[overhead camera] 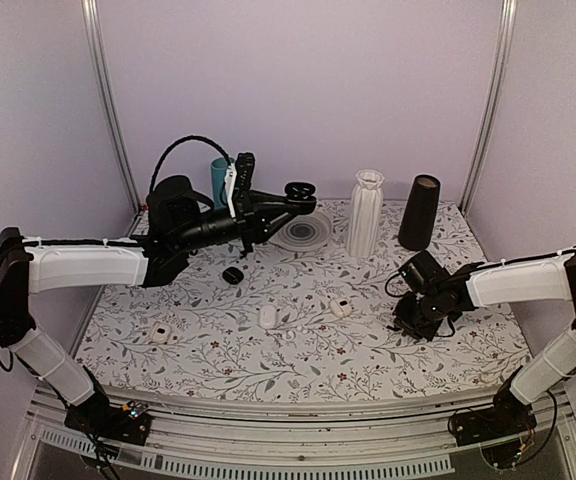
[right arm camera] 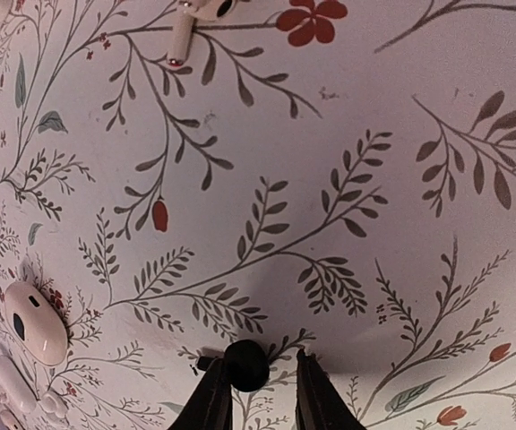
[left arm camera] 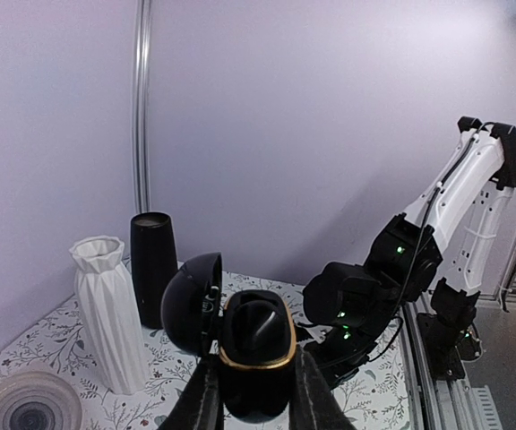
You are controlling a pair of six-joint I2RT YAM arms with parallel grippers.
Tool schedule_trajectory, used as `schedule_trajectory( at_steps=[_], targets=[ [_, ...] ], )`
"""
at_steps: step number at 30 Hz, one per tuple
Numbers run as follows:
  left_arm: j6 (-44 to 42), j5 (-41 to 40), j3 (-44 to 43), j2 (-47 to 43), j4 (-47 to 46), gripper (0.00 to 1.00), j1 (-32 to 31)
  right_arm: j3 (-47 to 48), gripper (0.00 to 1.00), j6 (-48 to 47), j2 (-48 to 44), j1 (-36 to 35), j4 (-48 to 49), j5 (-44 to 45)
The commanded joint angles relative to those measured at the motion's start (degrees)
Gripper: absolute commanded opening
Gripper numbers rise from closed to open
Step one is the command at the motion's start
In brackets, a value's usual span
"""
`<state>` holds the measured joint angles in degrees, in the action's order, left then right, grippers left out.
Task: Insert the wireless bluetooth earbuds into the charging case
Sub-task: Pick up the right earbud from the center of the board.
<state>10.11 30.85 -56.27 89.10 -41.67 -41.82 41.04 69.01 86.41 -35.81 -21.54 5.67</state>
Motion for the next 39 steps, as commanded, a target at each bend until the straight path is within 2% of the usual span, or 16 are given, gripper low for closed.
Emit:
schedule_trajectory(
  at_steps=[1,16,23,30,39],
  targets=[
    [0.4,0.2,0.3,-1.3,-0.5,0.0,0.6,1.3,0.24,-0.6,1.6,0.3,0.7,1.3],
    [1.1,0.4,0.0,-0.9,-0.7,0.0,0.6,4.4,0.12,-8.0,4.9,0.2,-0.7,1.4],
    [1.7,0.8,-0.6,-0.3,-1.0,0.0,0.6,8.3,0.12,-17.5,8.6,-0.4,-1.1,1.1],
    [1.8,1.0,-1.0,0.2,-0.8,0.0,0.6,15.0,0.12,-25.5,14.2,-2.4,-6.3,5.1],
    [1.8,0.7,-1.1,0.2,-0.7,0.0,0.7,17.2,0.16,-27.7,17.4,-3.2,-7.6,5.6]
  ],
)
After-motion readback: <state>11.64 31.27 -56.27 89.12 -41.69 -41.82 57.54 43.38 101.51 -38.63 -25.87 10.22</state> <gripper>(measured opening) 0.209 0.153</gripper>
